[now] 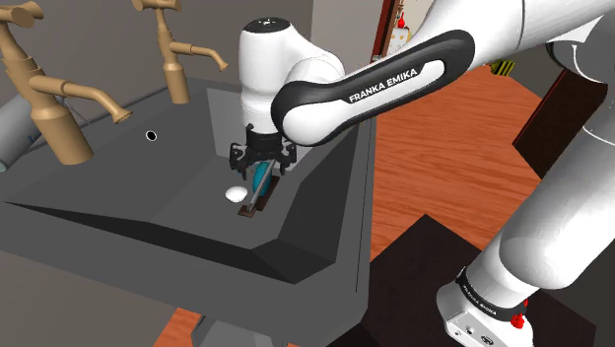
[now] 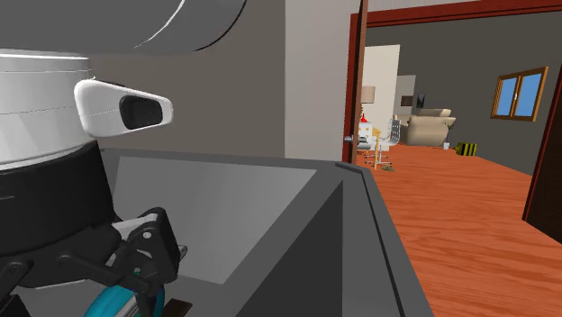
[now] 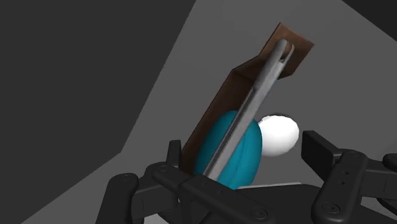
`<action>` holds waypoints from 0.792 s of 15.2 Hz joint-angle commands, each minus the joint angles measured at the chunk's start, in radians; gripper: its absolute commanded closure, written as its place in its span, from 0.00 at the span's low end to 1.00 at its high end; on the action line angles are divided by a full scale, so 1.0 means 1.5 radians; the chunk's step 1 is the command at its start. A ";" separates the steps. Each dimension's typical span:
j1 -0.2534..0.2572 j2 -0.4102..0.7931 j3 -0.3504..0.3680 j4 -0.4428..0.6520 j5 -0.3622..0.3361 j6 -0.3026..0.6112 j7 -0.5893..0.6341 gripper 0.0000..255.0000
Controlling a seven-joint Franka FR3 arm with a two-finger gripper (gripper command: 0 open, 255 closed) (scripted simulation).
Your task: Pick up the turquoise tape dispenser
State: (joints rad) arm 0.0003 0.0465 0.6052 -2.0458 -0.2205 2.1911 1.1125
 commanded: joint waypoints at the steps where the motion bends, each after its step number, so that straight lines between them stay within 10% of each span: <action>1: 0.008 0.034 0.003 0.016 -0.029 0.010 0.036 0.00; 9: 0.013 0.064 -0.003 -0.012 -0.061 0.059 0.064 0.00; 10: 0.013 0.062 -0.003 -0.013 -0.060 0.059 0.063 1.00; 12: 0.013 0.062 -0.003 -0.013 -0.060 0.059 0.063 1.00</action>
State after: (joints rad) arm 0.0195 0.1396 0.6006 -2.0640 -0.3100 2.2788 1.2065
